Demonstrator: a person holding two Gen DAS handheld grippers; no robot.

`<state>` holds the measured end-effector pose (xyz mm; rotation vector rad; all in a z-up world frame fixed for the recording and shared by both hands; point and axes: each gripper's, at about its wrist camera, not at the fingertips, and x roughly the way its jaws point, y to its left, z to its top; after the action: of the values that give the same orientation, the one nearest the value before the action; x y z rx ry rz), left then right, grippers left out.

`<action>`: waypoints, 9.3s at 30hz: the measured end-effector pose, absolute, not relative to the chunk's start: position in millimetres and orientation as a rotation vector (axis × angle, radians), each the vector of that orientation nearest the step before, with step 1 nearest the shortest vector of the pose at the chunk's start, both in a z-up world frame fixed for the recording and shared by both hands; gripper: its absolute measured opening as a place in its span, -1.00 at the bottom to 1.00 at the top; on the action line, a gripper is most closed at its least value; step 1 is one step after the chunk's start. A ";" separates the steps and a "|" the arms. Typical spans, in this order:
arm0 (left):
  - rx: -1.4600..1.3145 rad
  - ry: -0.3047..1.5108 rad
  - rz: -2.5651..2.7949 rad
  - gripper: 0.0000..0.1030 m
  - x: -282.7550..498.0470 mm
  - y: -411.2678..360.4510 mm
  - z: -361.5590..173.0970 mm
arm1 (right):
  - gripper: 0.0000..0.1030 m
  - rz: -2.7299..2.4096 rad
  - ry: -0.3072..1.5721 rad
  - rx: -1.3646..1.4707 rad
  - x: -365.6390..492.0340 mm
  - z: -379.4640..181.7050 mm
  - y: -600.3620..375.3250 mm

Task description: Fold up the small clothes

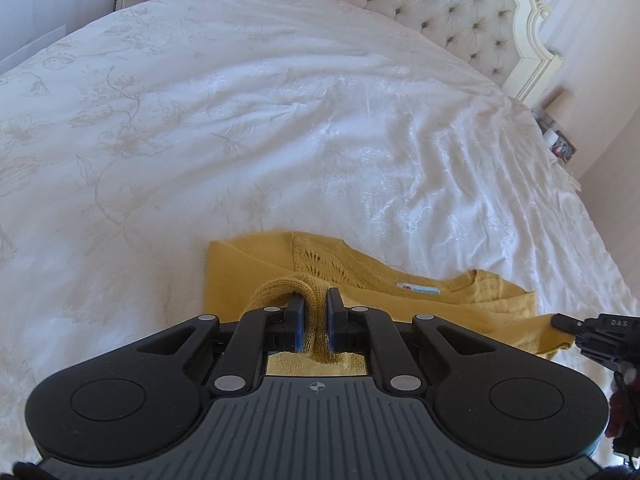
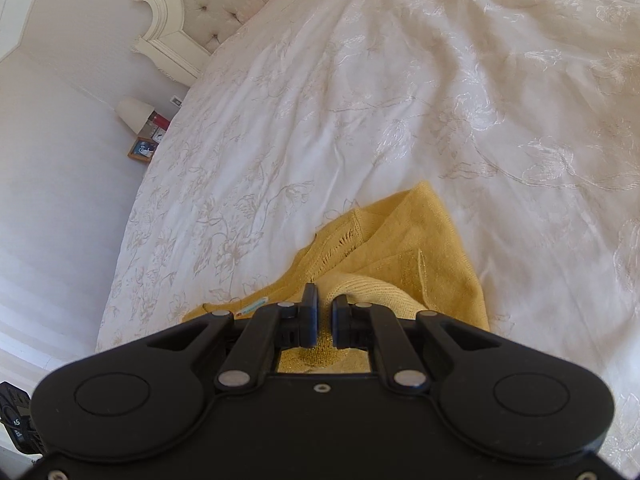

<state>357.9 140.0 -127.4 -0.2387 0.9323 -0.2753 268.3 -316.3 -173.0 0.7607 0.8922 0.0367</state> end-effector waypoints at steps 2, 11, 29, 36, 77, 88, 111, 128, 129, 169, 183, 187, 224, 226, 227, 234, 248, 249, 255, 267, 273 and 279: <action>-0.224 0.949 -0.270 -0.78 365.7 138.2 -133.9 | -0.73 0.022 0.913 0.761 276.9 -180.0 -317.4; -0.192 0.965 -0.175 -0.29 399.9 140.5 -152.1 | -0.38 -0.017 0.964 0.755 304.9 -199.3 -321.9; -0.031 0.990 -0.224 0.02 335.9 114.9 -146.1 | 0.39 0.083 0.896 0.362 280.2 -166.4 -270.0; 0.021 1.084 -0.268 0.02 321.3 98.0 -177.9 | 0.39 0.158 1.009 0.181 267.6 -190.5 -231.4; 0.027 1.168 -0.150 0.13 352.9 128.3 -196.7 | 0.99 -0.023 1.131 0.176 283.9 -214.8 -233.2; 0.020 1.249 -0.204 1.00 321.1 143.5 -215.7 | 0.99 -0.135 1.259 0.200 235.2 -225.1 -235.6; -0.038 1.336 -0.020 0.99 297.0 130.6 -212.3 | 0.99 0.011 1.214 0.395 164.6 -226.8 -272.6; 0.037 1.255 -0.061 0.98 183.3 56.2 -165.2 | 0.99 0.230 1.142 0.611 189.8 -220.1 -349.2; 0.039 1.250 -0.069 0.98 183.5 52.2 -162.8 | 0.99 0.232 1.138 0.616 195.0 -220.7 -350.0; 0.118 1.263 -0.158 1.00 344.1 -30.1 -218.0 | 0.92 0.349 1.128 0.823 292.0 -265.3 -361.6; 0.113 1.240 -0.138 1.00 335.7 -33.1 -220.4 | -0.48 0.287 1.190 0.734 280.4 -254.5 -355.9; 0.112 1.229 -0.141 1.00 332.8 -32.9 -220.5 | -0.49 0.262 1.203 0.705 283.0 -249.6 -350.8; -0.014 1.195 -0.092 0.96 289.5 150.9 -151.7 | -0.54 0.258 1.157 0.587 309.5 -161.3 -203.7; -0.028 1.196 -0.087 0.96 290.2 162.7 -149.8 | -0.54 0.286 1.156 0.586 314.5 -158.9 -183.6; -0.036 1.198 -0.085 0.96 290.7 167.9 -149.4 | -0.54 0.301 1.158 0.586 317.0 -158.6 -173.6; -0.064 1.212 -0.059 0.96 288.2 200.8 -149.8 | -0.74 0.401 1.200 0.580 328.9 -171.3 -105.4; -0.142 1.254 -0.033 0.96 280.0 231.3 -158.7 | -0.17 0.434 1.217 0.458 321.2 -178.9 -64.4; -0.148 1.247 -0.044 0.96 281.3 229.6 -156.7 | -0.05 0.438 1.212 0.430 316.5 -177.3 -64.9; -0.172 1.215 -0.140 0.96 301.2 208.5 -145.3 | 0.38 0.420 1.182 0.119 276.0 -173.5 -47.1; -0.187 1.255 -0.290 0.96 333.0 160.2 -147.0 | 0.30 0.475 1.104 -0.417 211.4 -203.7 8.8; -0.226 1.292 -0.334 0.96 338.2 149.0 -152.0 | -0.79 0.449 1.094 -0.334 220.3 -198.1 -15.7; -0.330 1.325 -0.407 0.96 346.7 132.1 -159.6 | -0.80 0.320 1.040 -0.013 230.6 -163.1 -77.3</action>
<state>346.7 132.1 -159.6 -0.3305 1.3252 -0.4069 230.6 -77.3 -163.1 -0.0134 1.0405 0.3204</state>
